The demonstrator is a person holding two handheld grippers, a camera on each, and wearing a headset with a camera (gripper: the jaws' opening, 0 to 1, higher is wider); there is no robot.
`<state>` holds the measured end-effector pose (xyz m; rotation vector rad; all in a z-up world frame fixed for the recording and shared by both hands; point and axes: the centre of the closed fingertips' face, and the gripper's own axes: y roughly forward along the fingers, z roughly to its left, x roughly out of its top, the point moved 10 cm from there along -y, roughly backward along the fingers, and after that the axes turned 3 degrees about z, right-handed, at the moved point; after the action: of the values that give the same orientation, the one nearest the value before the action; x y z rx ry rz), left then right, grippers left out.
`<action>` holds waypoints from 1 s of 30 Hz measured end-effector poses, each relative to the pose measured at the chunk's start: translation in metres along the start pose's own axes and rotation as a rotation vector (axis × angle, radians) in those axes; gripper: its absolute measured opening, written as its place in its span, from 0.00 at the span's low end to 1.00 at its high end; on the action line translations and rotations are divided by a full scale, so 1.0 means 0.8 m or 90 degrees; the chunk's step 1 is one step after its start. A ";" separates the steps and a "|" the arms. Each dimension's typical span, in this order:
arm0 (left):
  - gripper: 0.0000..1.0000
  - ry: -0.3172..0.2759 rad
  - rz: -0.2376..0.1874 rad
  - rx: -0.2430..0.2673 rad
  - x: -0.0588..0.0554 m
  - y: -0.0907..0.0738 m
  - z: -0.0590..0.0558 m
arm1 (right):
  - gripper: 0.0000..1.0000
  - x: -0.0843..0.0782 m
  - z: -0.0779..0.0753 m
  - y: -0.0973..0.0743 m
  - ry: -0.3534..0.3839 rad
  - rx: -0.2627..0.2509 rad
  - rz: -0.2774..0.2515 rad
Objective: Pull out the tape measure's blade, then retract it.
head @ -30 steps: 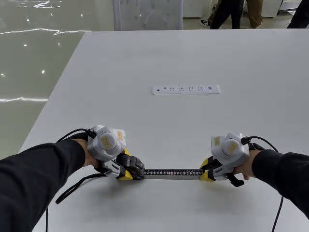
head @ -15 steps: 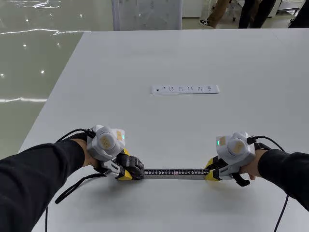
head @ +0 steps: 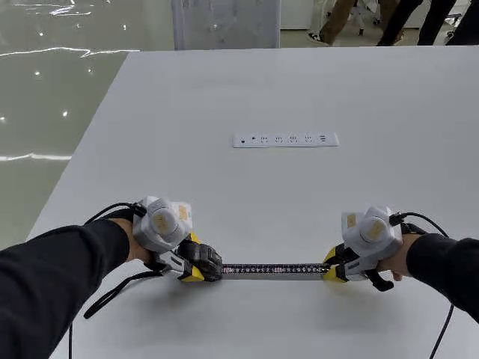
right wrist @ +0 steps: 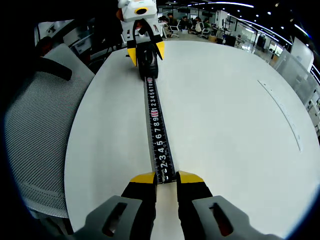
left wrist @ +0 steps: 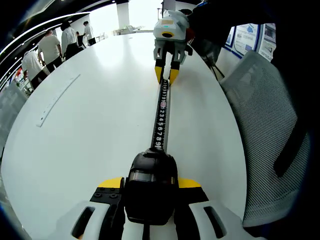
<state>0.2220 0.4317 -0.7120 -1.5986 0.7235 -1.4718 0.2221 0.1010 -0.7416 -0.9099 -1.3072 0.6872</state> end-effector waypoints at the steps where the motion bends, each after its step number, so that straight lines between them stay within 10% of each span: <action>1: 0.34 0.000 0.000 0.000 0.000 0.000 0.000 | 0.11 -0.001 0.000 -0.001 0.000 0.000 0.001; 30: 0.34 -0.003 0.001 -0.002 0.000 0.001 -0.001 | 0.11 -0.019 -0.003 -0.013 0.011 -0.009 0.009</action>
<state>0.2216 0.4314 -0.7124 -1.6027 0.7246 -1.4653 0.2216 0.0823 -0.7407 -0.9344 -1.2934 0.6805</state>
